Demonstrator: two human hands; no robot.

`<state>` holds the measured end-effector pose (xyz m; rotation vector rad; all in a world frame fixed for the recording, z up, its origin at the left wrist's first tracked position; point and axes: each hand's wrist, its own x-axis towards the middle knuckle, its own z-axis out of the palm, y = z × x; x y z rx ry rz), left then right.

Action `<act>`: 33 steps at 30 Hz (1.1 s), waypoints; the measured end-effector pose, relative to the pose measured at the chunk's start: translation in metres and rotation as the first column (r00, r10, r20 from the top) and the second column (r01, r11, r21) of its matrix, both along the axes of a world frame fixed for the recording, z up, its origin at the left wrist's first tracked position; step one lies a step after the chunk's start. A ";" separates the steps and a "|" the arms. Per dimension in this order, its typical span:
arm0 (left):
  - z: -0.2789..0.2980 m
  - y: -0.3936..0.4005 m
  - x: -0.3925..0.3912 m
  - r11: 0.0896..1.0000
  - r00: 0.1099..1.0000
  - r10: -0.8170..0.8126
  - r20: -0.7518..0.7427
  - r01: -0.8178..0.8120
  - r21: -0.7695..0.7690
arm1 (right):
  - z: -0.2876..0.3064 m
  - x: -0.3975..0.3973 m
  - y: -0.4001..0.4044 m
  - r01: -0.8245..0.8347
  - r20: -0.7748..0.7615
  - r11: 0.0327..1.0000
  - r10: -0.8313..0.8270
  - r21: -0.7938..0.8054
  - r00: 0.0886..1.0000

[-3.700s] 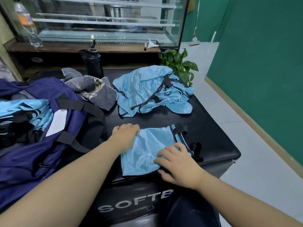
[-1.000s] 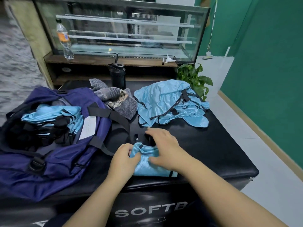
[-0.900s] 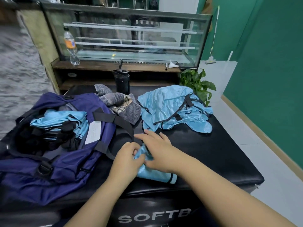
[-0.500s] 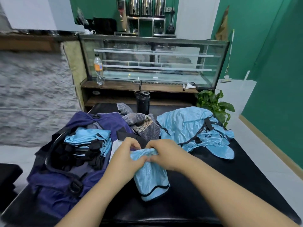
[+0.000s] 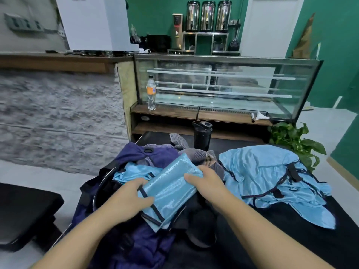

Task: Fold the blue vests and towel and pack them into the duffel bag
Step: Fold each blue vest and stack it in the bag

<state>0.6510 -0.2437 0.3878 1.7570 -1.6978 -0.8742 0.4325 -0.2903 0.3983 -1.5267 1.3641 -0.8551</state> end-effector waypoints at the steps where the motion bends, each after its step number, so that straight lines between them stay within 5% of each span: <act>1: 0.002 -0.007 0.010 0.999 0.999 0.043 0.018 -0.043 0.000 | -0.007 0.007 -0.003 0.013 0.033 0.999 -0.015 0.042 0.999; 6: 0.017 -0.049 0.037 0.952 0.953 0.303 -0.016 -0.303 -0.051 | -0.036 0.049 -0.018 0.107 0.103 0.980 -0.125 0.168 0.987; 13: 0.013 -0.116 0.061 0.883 0.881 0.469 -0.062 -0.469 0.011 | -0.039 0.094 -0.061 0.104 0.119 0.981 -0.124 0.164 0.985; 22: -0.005 -0.151 0.077 0.934 0.849 0.348 0.398 -0.350 -0.068 | -0.052 0.107 -0.098 0.087 -0.103 0.991 -0.077 0.097 0.992; 25: -0.015 -0.153 0.078 0.950 0.828 0.306 0.471 -0.298 -0.092 | -0.059 0.107 -0.094 -0.025 -0.411 0.987 -0.043 -0.159 0.910; 27: -0.019 -0.153 0.080 0.952 0.827 0.305 0.473 -0.284 -0.118 | -0.058 0.111 -0.090 -0.208 -0.446 0.918 0.038 -0.338 0.894; 33: -0.026 -0.150 0.083 0.954 0.821 0.297 0.488 -0.239 -0.179 | -0.067 0.140 -0.090 -0.644 -0.737 0.754 0.363 -0.126 0.570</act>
